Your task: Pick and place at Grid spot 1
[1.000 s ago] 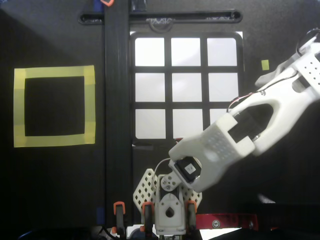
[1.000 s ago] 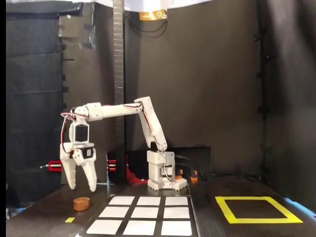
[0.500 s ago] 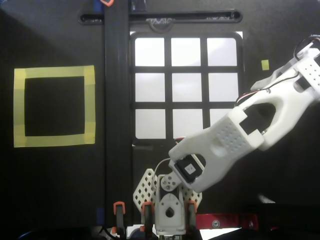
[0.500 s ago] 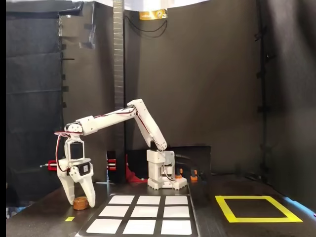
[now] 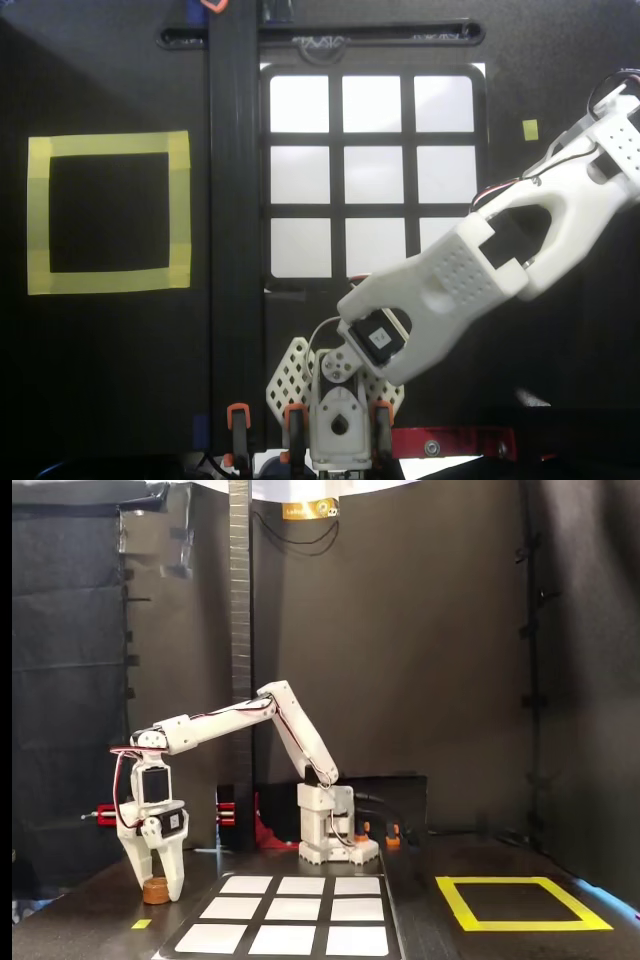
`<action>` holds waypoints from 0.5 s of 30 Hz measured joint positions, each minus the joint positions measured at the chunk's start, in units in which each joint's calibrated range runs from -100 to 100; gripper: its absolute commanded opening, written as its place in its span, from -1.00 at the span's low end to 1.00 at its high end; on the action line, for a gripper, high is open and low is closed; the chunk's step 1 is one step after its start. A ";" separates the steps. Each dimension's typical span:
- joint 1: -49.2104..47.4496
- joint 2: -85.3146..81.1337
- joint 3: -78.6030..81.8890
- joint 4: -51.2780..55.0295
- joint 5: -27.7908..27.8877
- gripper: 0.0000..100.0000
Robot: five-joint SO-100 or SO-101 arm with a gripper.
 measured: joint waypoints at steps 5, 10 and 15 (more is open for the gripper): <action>-0.33 -1.04 0.09 1.48 0.00 -0.75; -1.48 -10.01 0.09 8.29 -0.05 -0.75; -2.38 -18.80 0.09 15.26 -0.68 -0.75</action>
